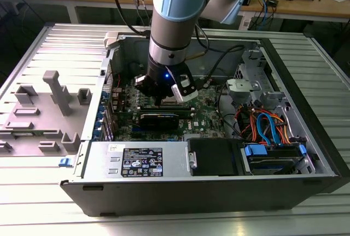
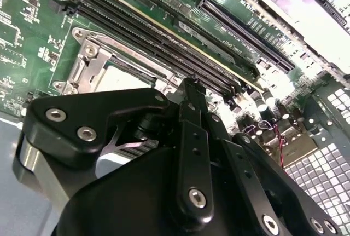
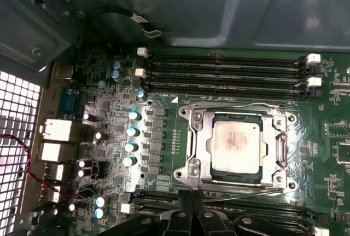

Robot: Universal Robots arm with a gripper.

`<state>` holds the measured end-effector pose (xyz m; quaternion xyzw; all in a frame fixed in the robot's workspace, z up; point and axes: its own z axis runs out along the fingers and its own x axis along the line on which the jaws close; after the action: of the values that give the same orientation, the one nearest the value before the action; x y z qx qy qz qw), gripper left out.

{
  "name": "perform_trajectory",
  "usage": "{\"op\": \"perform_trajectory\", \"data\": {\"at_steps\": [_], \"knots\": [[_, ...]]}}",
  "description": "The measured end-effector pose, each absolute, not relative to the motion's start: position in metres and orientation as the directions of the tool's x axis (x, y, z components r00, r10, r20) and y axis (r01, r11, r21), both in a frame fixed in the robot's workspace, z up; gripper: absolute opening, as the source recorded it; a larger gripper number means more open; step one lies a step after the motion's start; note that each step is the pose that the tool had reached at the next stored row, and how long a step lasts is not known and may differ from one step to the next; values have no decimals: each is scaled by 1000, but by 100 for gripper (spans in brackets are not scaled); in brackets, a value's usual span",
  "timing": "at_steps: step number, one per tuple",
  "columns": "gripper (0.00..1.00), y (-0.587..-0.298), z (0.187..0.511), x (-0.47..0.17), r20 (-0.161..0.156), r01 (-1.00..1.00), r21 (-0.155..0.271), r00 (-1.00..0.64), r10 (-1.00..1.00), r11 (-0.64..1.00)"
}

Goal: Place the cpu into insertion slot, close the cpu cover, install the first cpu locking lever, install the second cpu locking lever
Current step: 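Install the second cpu locking lever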

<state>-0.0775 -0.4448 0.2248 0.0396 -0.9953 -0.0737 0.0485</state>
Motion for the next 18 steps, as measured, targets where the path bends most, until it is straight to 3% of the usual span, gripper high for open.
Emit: {"op": "perform_trajectory", "data": {"at_steps": [10, 18], "knots": [[11, -445, 218, -81, 89, -74, 171, -992, -90, 982], [11, -445, 214, -89, 58, -80, 176, -994, -92, 981]]}}
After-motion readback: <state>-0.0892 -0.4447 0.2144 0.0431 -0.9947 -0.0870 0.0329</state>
